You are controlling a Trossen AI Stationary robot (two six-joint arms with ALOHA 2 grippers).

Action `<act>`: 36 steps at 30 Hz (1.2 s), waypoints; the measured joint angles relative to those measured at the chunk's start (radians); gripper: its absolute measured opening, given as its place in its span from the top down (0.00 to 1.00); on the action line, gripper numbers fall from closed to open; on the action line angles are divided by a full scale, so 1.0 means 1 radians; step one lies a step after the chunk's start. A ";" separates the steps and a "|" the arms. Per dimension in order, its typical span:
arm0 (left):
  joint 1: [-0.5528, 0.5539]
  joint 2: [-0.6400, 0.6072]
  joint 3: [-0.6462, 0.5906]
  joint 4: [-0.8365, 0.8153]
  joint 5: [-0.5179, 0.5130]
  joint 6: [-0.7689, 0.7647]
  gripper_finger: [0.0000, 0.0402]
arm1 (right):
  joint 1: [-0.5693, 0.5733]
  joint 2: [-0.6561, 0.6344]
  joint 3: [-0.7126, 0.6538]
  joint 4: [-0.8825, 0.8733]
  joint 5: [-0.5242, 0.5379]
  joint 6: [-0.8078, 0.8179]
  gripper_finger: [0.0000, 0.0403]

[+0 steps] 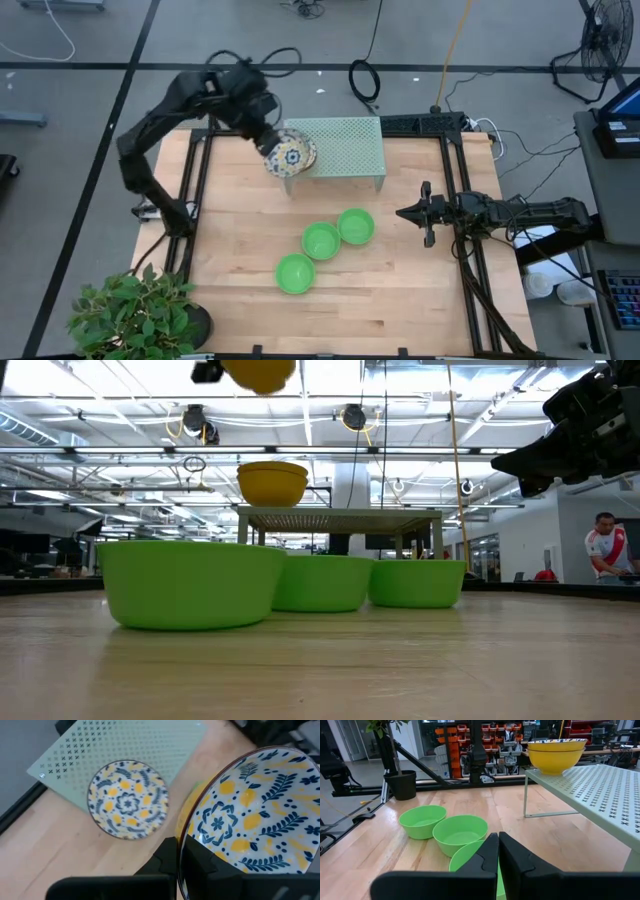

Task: Pick & Place Mini bowls
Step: Stack the white patterned bowl on top of the white patterned bowl on the shelf

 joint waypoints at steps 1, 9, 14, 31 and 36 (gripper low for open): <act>0.023 0.018 0.000 0.000 0.012 0.018 0.98 | 0.000 0.000 0.000 0.000 0.000 0.000 1.00; 0.169 0.140 -0.006 -0.020 0.095 0.090 0.97 | 0.000 0.000 0.000 0.000 0.000 0.000 1.00; 0.220 0.194 -0.006 -0.021 0.108 0.107 0.98 | 0.000 0.000 0.000 0.000 0.000 0.000 1.00; 0.230 0.305 -0.006 -0.027 0.094 0.140 0.97 | 0.000 0.000 0.000 0.000 0.000 0.000 1.00; 0.230 0.305 -0.006 -0.029 0.090 0.128 0.98 | 0.000 0.000 0.000 0.000 0.000 0.000 1.00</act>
